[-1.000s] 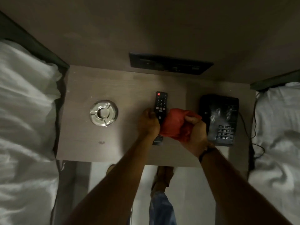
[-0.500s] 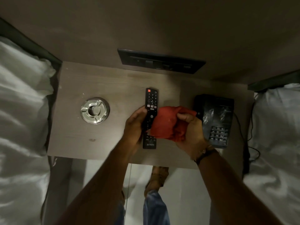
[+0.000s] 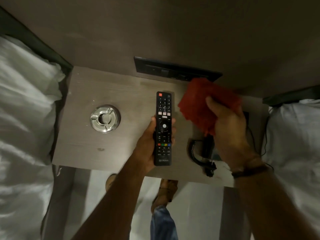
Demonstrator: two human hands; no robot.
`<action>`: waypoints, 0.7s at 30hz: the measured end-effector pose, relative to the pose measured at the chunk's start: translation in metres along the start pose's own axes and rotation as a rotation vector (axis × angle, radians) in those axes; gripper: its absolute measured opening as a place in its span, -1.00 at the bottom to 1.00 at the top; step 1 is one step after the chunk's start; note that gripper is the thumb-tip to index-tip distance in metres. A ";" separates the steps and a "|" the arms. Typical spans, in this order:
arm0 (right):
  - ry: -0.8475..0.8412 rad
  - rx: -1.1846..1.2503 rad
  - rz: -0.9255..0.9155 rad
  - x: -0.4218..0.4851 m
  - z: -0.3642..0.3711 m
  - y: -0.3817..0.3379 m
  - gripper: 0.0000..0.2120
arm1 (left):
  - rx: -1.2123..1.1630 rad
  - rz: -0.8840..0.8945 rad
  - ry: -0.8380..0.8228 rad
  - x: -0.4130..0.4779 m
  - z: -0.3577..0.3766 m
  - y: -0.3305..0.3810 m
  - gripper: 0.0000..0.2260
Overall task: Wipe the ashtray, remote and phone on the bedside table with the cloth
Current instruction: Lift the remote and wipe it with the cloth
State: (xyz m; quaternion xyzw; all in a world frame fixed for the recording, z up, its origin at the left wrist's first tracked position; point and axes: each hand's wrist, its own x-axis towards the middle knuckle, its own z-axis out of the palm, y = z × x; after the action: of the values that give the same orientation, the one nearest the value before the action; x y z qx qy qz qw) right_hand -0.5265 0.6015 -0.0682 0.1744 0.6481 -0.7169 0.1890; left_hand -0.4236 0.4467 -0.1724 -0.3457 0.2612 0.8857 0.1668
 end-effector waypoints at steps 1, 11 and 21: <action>-0.029 -0.090 -0.073 0.003 0.012 -0.003 -0.72 | 0.000 0.005 -0.006 0.000 0.001 -0.001 -0.54; -0.455 -1.241 -0.335 -0.027 0.048 0.055 -0.38 | 0.135 -0.043 0.047 -0.002 -0.004 0.000 -0.59; -0.075 -1.014 -0.353 -0.014 0.051 0.022 -0.54 | 0.194 0.035 0.051 0.003 -0.004 -0.004 -0.57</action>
State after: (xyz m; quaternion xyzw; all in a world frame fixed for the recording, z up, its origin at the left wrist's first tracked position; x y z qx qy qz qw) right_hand -0.5036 0.5500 -0.0753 -0.0759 0.9252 -0.3405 0.1491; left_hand -0.4219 0.4478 -0.1782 -0.3459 0.3559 0.8499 0.1773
